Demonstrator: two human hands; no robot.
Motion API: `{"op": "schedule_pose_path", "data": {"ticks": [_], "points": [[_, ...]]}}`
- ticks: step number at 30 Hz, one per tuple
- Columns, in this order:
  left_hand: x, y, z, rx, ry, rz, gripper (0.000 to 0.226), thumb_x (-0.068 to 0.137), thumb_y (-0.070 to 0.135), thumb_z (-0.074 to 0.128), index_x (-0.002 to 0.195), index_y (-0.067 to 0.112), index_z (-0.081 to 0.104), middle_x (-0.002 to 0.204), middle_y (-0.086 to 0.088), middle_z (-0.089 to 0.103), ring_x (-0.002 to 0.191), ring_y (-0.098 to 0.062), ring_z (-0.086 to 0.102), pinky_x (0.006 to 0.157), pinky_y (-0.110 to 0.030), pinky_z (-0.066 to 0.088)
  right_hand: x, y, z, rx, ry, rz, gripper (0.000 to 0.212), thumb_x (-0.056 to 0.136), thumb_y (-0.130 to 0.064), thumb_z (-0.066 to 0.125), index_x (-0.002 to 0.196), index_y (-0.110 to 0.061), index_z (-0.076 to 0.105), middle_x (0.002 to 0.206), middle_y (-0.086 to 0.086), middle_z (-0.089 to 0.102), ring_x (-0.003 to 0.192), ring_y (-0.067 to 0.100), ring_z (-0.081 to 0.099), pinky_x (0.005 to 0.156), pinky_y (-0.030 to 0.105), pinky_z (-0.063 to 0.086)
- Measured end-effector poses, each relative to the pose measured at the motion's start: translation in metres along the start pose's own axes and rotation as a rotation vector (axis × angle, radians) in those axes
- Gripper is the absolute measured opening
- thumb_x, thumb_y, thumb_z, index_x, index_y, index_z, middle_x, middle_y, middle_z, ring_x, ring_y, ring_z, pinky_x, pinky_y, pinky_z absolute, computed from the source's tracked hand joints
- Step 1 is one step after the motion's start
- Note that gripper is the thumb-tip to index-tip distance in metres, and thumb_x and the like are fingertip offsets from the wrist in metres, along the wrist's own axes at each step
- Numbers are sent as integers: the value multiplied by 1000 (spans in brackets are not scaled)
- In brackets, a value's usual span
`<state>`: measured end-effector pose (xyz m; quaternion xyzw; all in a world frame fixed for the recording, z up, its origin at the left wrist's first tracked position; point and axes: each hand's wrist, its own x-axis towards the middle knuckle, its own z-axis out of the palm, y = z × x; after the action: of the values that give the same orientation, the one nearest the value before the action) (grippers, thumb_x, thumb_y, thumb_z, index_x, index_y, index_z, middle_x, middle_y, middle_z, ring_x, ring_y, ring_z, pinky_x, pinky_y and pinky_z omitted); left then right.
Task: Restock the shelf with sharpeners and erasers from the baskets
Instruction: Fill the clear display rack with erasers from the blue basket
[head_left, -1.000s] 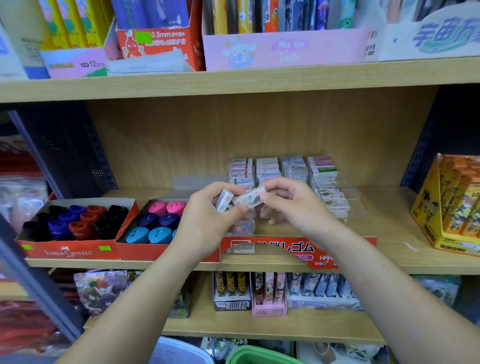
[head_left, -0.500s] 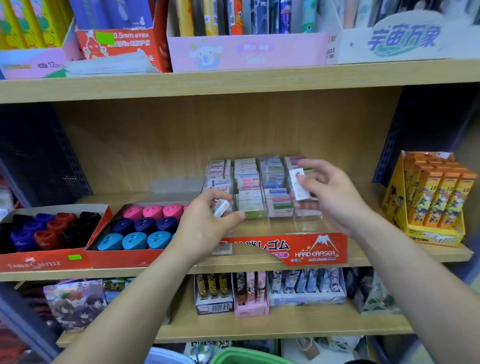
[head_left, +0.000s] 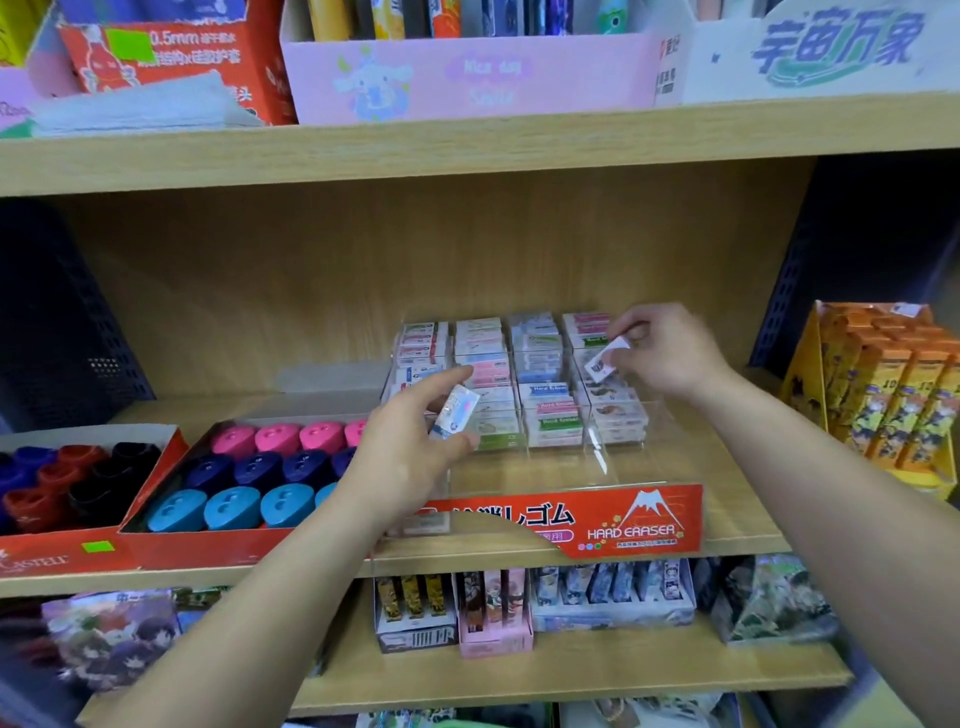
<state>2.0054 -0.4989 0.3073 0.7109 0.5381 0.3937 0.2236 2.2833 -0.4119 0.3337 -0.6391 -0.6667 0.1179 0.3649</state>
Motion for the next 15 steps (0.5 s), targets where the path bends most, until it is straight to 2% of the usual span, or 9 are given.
{"op": "schedule_pose_path", "data": {"ticks": [3,5,7,9,10,12,13,15], "points": [[3,-6,5,-59,16,-29,60,89,13,77,139,37,53,102,15,58,89,-5,60,67,-9,47,3,2,9,47,13,7,31,77,-18,86,101,-15,66,83,-2,71,76,17,67,68,32,51],[6,-10,7,-61,26,-43,58,87,15,79,137,33,56,104,13,61,94,-11,64,74,-21,53,5,5,14,20,55,-17,36,73,-21,88,98,-13,63,83,-1,71,76,16,66,64,29,48],[7,-13,8,-50,25,-53,58,86,17,80,137,31,57,106,13,62,96,-12,64,79,-28,55,7,8,16,-50,87,-46,31,73,-26,89,90,-14,66,82,-5,68,77,14,64,59,24,45],[7,-15,8,-45,23,-55,58,86,18,80,137,33,57,106,13,62,98,-11,63,81,-28,56,6,10,19,-120,86,-72,24,77,-32,86,86,-17,69,82,-5,69,77,14,64,67,26,48],[7,-15,9,-52,26,-56,58,86,18,81,136,33,57,107,14,62,98,-10,63,80,-26,55,5,10,19,-198,105,-97,22,80,-37,84,87,-20,70,85,-5,70,80,15,64,77,31,50],[6,-15,10,-69,31,-58,56,86,19,81,134,34,57,106,15,62,97,-7,62,75,-18,52,2,11,19,-418,180,-135,23,84,-49,76,90,-27,72,89,-6,72,91,21,64,91,40,45],[6,-15,10,-79,31,-65,56,85,19,82,132,35,57,105,15,63,97,-7,62,73,-15,50,1,12,19,-489,206,-137,24,85,-51,74,91,-28,72,92,-4,71,96,24,63,90,41,43],[5,-14,11,-104,37,-88,51,83,21,84,125,37,57,104,14,66,95,-9,65,70,-18,53,-2,13,19,-552,213,-126,22,85,-46,74,90,-25,74,98,1,68,101,29,59,85,40,45]]}}
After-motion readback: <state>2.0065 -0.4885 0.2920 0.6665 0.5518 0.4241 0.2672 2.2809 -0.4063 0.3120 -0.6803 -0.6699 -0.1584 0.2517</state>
